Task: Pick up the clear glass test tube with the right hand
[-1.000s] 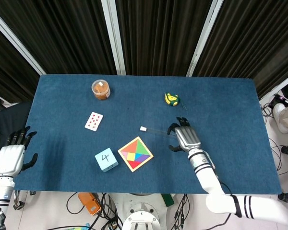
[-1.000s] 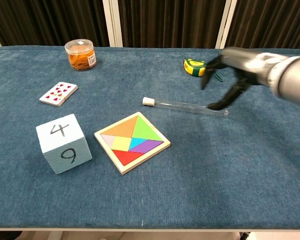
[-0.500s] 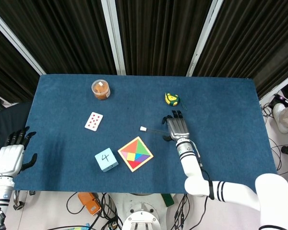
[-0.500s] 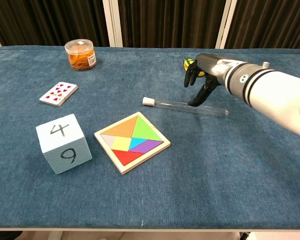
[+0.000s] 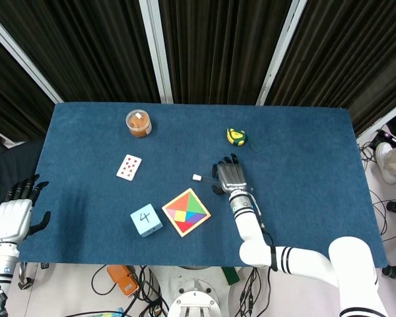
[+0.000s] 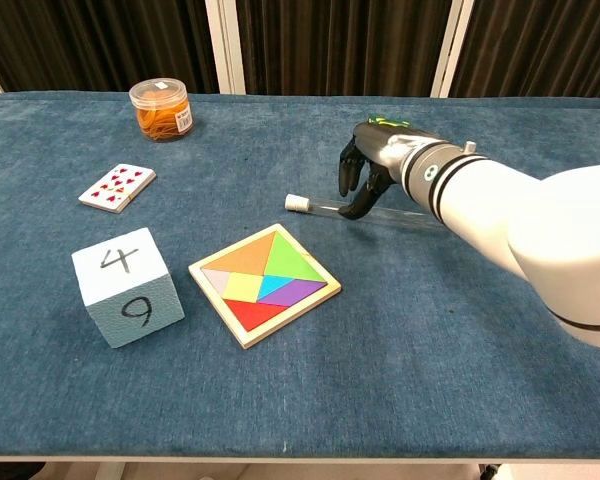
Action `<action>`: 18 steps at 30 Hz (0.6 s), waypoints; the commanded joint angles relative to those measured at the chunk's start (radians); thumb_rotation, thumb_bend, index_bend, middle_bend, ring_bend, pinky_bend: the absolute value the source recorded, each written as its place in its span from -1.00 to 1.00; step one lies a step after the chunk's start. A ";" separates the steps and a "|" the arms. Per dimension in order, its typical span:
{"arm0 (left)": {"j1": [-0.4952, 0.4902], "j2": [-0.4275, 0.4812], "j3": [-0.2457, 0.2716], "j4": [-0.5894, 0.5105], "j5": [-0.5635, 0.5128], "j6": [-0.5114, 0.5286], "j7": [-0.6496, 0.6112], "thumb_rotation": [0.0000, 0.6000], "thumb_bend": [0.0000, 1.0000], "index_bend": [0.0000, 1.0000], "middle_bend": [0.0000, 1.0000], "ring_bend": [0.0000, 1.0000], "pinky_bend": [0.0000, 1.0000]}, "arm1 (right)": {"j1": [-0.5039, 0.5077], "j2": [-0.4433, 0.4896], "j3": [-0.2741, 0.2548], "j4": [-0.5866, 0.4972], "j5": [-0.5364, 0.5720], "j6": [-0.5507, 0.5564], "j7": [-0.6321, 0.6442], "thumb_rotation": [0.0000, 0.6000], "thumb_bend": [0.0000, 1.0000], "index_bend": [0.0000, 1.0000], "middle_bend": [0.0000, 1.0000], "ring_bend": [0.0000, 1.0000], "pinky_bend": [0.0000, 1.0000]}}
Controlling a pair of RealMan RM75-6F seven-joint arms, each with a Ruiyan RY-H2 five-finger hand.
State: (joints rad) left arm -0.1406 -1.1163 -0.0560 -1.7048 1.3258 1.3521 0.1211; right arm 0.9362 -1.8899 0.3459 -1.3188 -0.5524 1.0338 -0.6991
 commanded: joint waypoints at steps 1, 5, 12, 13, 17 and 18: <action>0.000 0.001 0.001 -0.001 0.002 0.001 -0.001 1.00 -0.25 -0.72 -1.00 -1.00 -0.93 | 0.004 -0.006 -0.006 0.012 0.011 0.005 -0.015 1.00 -0.14 0.13 -0.14 -0.58 -1.00; 0.001 0.002 0.001 -0.001 0.001 0.000 0.000 1.00 -0.25 -0.72 -1.00 -1.00 -0.93 | 0.011 -0.021 -0.006 0.044 0.025 0.018 -0.033 1.00 -0.14 0.13 -0.14 -0.58 -1.00; 0.001 0.003 0.001 -0.004 -0.002 -0.001 0.001 1.00 -0.26 -0.72 -1.00 -1.00 -0.93 | 0.031 -0.052 0.007 0.099 0.048 -0.020 -0.035 1.00 -0.14 0.13 -0.14 -0.58 -1.00; 0.001 0.003 0.001 -0.004 -0.002 -0.001 0.001 1.00 -0.26 -0.72 -1.00 -1.00 -0.93 | 0.034 -0.055 0.008 0.106 0.050 -0.025 -0.036 1.00 -0.14 0.14 -0.14 -0.57 -1.00; 0.001 0.003 0.001 -0.003 0.000 0.000 -0.003 1.00 -0.25 -0.72 -1.00 -1.00 -0.93 | 0.040 -0.067 0.011 0.124 0.050 -0.037 -0.031 1.00 -0.13 0.17 -0.12 -0.54 -1.00; 0.001 0.003 0.001 -0.002 0.000 0.000 -0.003 1.00 -0.25 -0.72 -1.00 -1.00 -0.93 | 0.040 -0.068 0.011 0.125 0.049 -0.039 -0.029 1.00 -0.11 0.19 -0.11 -0.53 -1.00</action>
State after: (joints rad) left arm -0.1396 -1.1132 -0.0551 -1.7071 1.3263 1.3523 0.1177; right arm 0.9761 -1.9572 0.3563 -1.1947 -0.5029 0.9962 -0.7292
